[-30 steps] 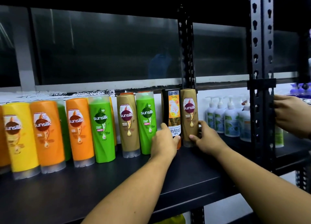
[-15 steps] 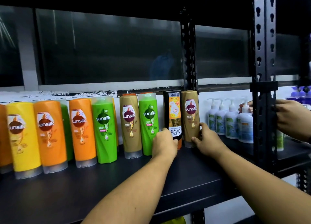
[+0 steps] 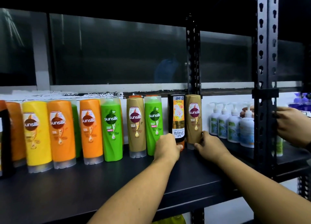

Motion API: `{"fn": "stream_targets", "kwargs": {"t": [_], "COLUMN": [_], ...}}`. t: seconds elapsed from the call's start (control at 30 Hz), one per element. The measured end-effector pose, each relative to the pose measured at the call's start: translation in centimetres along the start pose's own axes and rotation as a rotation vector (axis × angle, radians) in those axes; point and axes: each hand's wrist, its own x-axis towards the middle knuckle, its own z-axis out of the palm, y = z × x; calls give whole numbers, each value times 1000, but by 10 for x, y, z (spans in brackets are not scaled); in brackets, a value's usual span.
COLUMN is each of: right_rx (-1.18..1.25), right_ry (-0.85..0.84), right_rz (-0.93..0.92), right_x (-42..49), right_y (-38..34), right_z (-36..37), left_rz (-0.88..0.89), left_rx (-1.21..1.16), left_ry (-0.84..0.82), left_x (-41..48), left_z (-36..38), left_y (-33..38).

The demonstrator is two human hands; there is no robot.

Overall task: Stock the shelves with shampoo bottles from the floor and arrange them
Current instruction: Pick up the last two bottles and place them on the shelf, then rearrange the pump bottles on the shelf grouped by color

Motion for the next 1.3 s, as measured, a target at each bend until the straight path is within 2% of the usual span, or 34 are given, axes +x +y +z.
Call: {"fn": "stream_targets", "kwargs": {"t": [0.23,0.37,0.67,0.77,0.9,1.1,1.3], "right_rx": [-173,-189,-123,-150,-174,-212,-212], "right_ry": [-242,-375,-529,-559,-587,-620,-549], "right_rz": [-165,-300,-465,-529,-516,-493,-527], "right_x": [-58,-97,-154,-164,-169,-164,-159], "right_y": [-28,-54,-128,-156,-186,-223,-221], "right_z": [-21,-35,-11,2,15,28,42], "left_rz": [167,247,177,117,-5,-69,-74], "left_rx": [-19,81,208,254,288,313,369], "left_ry": [-318,-414,-417,-416,-432,-431,-460], "left_x": [-42,-81,-140,-149,-152,-151,-147], "left_z": [-29,-69,-149,-173,-196,-196,-193], "left_y": [-26,-49,-118,-143,-179,-190,-188]}}
